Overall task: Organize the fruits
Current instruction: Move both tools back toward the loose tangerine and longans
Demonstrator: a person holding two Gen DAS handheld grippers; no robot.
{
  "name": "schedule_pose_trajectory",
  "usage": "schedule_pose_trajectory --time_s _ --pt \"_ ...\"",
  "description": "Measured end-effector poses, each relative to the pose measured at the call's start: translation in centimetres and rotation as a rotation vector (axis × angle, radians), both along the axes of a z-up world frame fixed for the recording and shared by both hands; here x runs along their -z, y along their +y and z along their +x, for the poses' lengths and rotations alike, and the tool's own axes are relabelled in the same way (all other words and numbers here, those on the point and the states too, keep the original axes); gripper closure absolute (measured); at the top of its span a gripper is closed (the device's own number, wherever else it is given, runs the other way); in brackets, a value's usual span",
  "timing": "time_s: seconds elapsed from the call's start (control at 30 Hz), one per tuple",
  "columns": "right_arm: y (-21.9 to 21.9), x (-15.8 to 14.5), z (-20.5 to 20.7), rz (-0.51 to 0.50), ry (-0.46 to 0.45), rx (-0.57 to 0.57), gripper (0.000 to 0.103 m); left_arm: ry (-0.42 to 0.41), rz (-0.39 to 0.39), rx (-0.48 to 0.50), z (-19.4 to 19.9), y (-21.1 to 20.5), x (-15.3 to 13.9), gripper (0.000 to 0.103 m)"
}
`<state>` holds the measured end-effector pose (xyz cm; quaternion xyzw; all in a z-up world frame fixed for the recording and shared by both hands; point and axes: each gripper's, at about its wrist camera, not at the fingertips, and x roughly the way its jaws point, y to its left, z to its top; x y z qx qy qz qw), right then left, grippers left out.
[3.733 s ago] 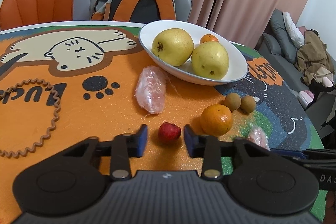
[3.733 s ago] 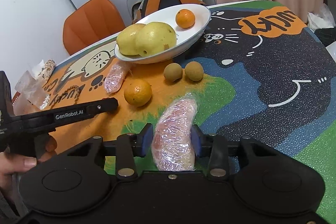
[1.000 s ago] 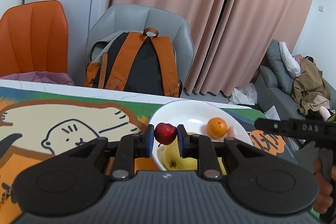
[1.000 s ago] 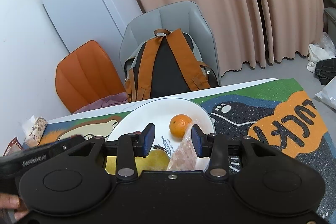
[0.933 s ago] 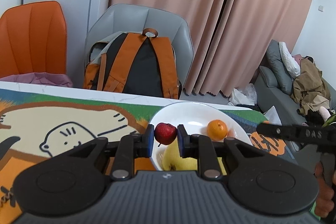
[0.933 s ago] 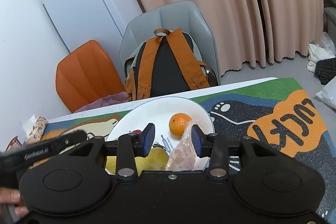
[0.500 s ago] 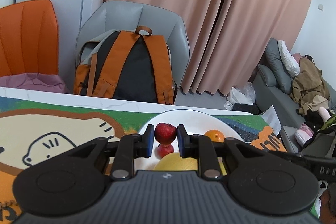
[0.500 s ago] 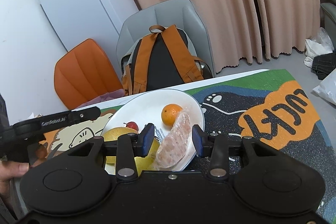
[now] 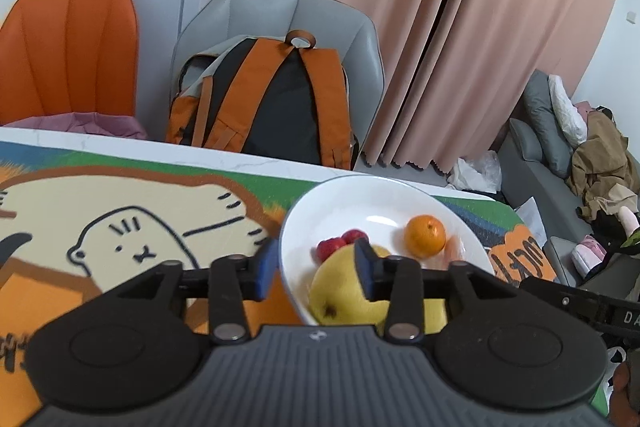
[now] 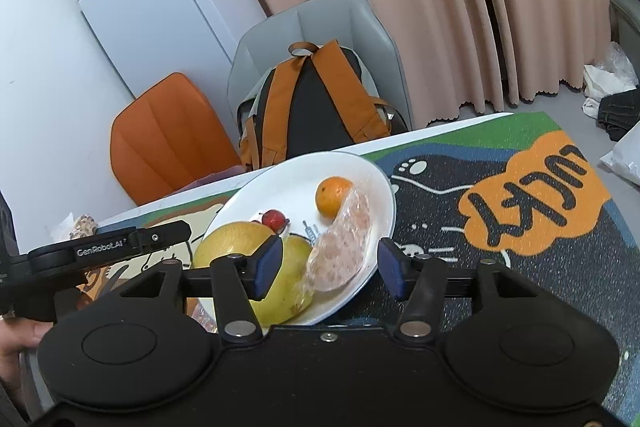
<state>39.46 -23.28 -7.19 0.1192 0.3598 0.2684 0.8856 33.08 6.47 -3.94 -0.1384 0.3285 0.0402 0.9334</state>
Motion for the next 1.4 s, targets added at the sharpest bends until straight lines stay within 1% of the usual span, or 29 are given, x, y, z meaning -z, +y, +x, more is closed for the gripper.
schedule_pose_trajectory --time_s 0.1,0.13,0.2,0.3,0.33,0.4,0.5,0.67,0.83,1.1,1.13,1.17,1.2,1.23,1.3,1.33,1.4 --pt "-0.2 -0.1 -0.6 0.002 -0.002 0.001 0.048 -0.006 0.006 -0.008 -1.0 -0.1 -0.4 0.046" --pt "-0.3 -0.2 -0.7 0.003 -0.002 0.001 0.047 -0.008 0.008 -0.010 -1.3 -0.1 -0.5 0.044" --pt "-0.4 -0.3 -1.1 0.001 -0.006 -0.002 0.044 -0.008 0.012 -0.012 -1.8 -0.2 -0.8 0.033" --pt "-0.5 -0.5 -1.8 0.002 -0.010 -0.012 0.042 -0.014 0.014 -0.019 -2.6 -0.5 -1.2 0.027" --pt "-0.6 -0.5 -1.9 0.003 -0.011 -0.014 0.039 -0.015 0.012 -0.017 -2.8 -0.6 -1.3 0.025" --pt "-0.8 -0.6 -2.4 0.003 -0.017 -0.014 0.035 -0.008 0.015 -0.017 -3.3 -0.9 -1.4 0.020" --pt "-1.1 -0.7 -2.8 0.007 -0.021 -0.012 0.030 -0.008 0.019 -0.016 -3.9 -1.2 -1.5 0.018" --pt "-1.7 -1.0 -3.8 0.006 -0.029 -0.016 0.030 -0.009 0.001 -0.004 -5.1 -1.9 -1.4 0.018" --pt "-2.1 -0.9 -4.9 0.000 -0.031 -0.028 0.030 0.013 0.004 0.021 -6.3 -2.9 -0.8 0.018" --pt "-2.9 -1.0 -6.3 -0.007 -0.033 -0.035 0.030 0.030 0.009 0.028 -8.0 -3.6 -0.4 0.018" --pt "-2.9 -1.0 -6.4 -0.007 -0.033 -0.035 0.027 0.028 0.009 0.023 -8.2 -3.5 -0.5 0.018" --pt "-3.0 -1.1 -6.5 -0.007 -0.038 -0.036 0.025 0.027 0.008 0.020 -8.4 -3.5 -0.5 0.015" --pt "-3.1 -1.2 -6.7 -0.007 -0.046 -0.036 0.019 0.027 0.007 0.021 -8.5 -3.5 -0.6 0.012" --pt "-3.2 -1.4 -6.9 -0.006 -0.057 -0.035 0.013 0.027 0.006 0.022 -8.6 -3.5 -0.6 0.012" --pt "-3.4 -1.6 -7.3 -0.007 -0.077 -0.038 0.005 0.027 0.005 0.028 -8.9 -3.5 -0.7 0.009" --pt "-3.4 -1.7 -7.5 -0.011 -0.086 -0.040 0.003 0.028 0.006 0.029 -9.1 -3.6 -0.7 0.009" --pt "-3.5 -1.8 -7.7 -0.022 -0.096 -0.038 0.000 0.030 0.009 0.032 -9.3 -3.8 -0.7 0.008"
